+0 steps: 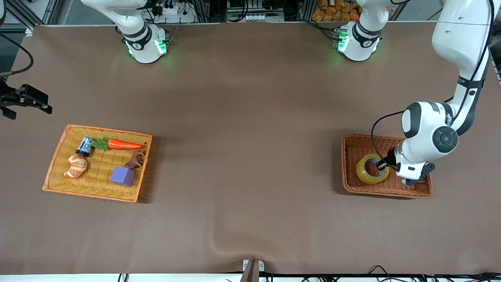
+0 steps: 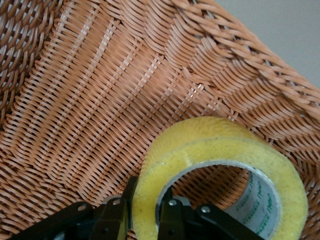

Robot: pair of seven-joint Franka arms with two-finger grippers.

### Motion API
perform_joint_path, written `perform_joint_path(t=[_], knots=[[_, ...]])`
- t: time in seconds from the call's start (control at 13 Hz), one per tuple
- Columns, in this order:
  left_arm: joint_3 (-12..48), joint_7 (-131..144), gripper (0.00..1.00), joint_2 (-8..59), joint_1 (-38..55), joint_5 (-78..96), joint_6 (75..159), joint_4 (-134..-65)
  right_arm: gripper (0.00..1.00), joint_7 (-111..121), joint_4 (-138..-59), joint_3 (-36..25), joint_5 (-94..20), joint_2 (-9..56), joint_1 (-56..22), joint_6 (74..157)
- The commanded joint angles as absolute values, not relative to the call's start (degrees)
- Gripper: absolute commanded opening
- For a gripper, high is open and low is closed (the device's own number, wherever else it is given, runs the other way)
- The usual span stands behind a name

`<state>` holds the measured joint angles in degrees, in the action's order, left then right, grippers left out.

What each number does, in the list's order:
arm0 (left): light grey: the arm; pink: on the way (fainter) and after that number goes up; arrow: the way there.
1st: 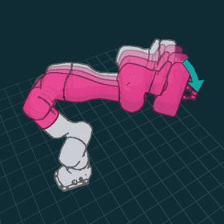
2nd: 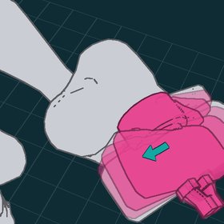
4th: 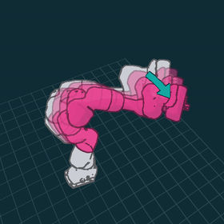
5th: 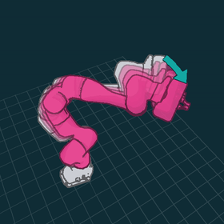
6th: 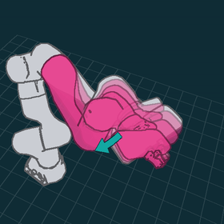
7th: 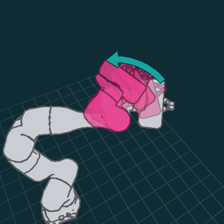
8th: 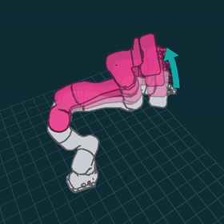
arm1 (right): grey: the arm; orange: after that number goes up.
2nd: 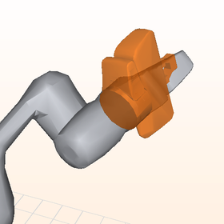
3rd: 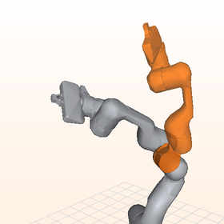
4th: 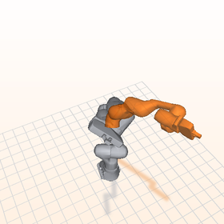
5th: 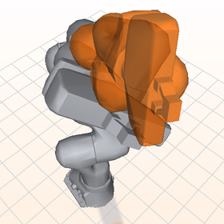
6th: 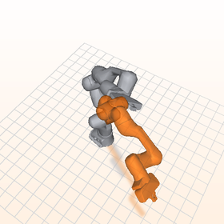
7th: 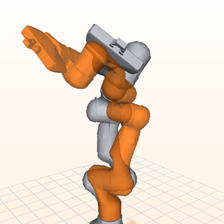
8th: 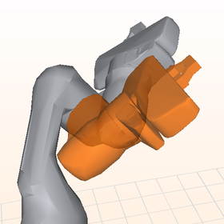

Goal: Transfer tape with both arms
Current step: 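Lower the tape roll into the brown basket and open the left gripper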

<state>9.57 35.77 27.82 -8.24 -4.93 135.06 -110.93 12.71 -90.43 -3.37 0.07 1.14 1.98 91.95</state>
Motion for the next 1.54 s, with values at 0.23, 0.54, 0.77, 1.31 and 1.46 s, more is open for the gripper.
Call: perform_joint_path(t=[0.23, 0.54, 0.77, 1.31, 1.46], knots=[[10.4, 35.4, 0.20, 26.5, -9.1, -6.3, 135.4, -111.4, 1.00, 3.6, -89.2, -3.1, -0.5, 1.8, 0.7, 93.0], [10.2, 33.8, 1.00, 26.0, -9.2, -6.9, 134.1, -110.6, 1.00, 3.9, -89.2, -3.1, -1.1, 1.8, 0.7, 93.2], [10.0, 33.9, 1.00, 24.7, -9.3, -6.9, 133.8, -109.9, 1.00, 4.0, -89.2, -3.1, -1.1, 1.8, 0.9, 93.2], [9.9, 26.0, 1.00, 14.1, -9.6, -7.0, 124.9, -103.6, 1.00, 4.0, -89.2, -3.1, -1.0, 2.2, 0.3, 93.3], [10.0, 19.1, 1.00, 12.2, -10.5, -6.9, 118.2, -97.0, 1.00, 4.0, -89.2, -3.1, -1.1, 2.2, 0.3, 93.3]])
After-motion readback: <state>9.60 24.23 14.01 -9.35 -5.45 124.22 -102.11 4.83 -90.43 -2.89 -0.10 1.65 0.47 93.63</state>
